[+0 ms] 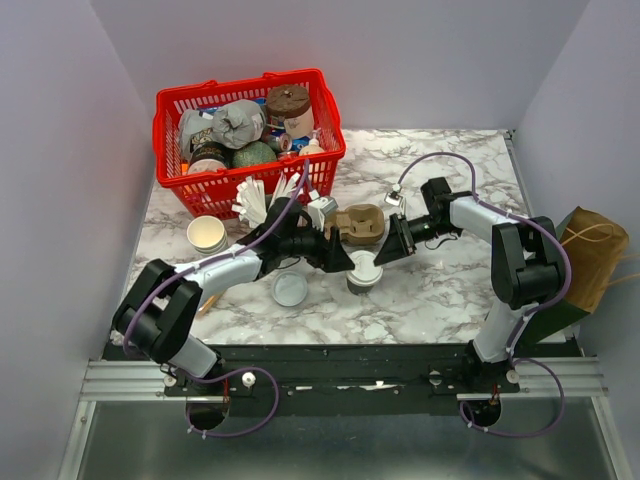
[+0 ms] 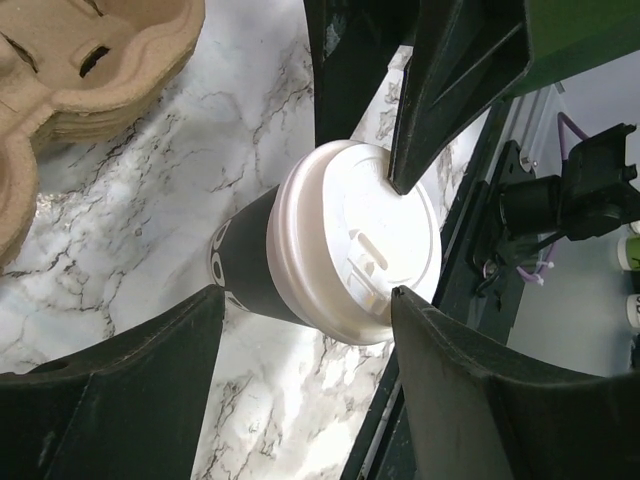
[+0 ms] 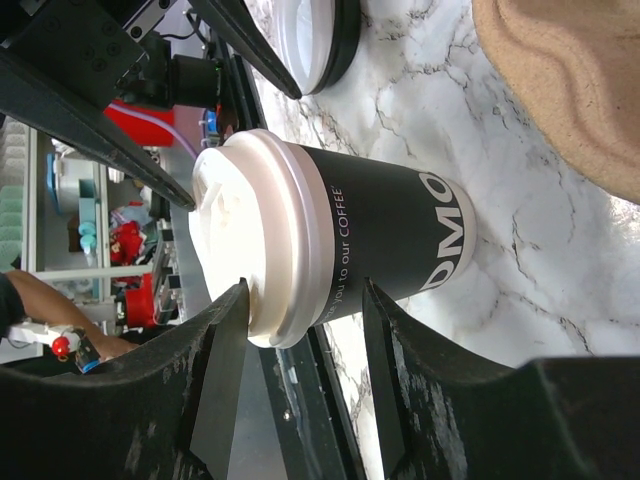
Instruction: Pack the takeout coffee
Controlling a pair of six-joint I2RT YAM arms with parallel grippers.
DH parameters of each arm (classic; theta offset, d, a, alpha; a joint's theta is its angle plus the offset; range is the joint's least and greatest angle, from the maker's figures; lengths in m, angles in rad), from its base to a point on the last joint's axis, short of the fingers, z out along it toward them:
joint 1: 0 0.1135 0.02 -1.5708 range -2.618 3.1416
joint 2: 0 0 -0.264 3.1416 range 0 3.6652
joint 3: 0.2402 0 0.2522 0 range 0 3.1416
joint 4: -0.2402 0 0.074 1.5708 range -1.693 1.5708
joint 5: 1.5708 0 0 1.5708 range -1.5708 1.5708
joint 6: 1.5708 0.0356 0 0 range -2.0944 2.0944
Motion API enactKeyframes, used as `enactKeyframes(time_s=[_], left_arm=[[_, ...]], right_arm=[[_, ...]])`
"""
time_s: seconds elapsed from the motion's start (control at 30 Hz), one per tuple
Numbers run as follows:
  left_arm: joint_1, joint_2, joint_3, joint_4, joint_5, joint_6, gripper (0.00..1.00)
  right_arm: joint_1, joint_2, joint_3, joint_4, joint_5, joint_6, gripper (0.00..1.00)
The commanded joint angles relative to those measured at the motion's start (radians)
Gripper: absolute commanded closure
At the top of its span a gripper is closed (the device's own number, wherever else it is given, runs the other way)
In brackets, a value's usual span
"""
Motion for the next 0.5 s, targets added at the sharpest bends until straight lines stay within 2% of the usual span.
enactKeyframes(time_s=[0.0, 0.47], left_arm=[[0.000, 0.035, -0.011, 0.001, -0.048, -0.023, 0.27], [0.014, 0.115, -0.071, 0.130, 0.002, -0.100, 0.30]], right_arm=[[0.005, 0.028, 0.007, 0.026, 0.068, -0.033, 0.45], [0.007, 0.052, -0.016, 0.025, 0.058, -0.056, 0.45]])
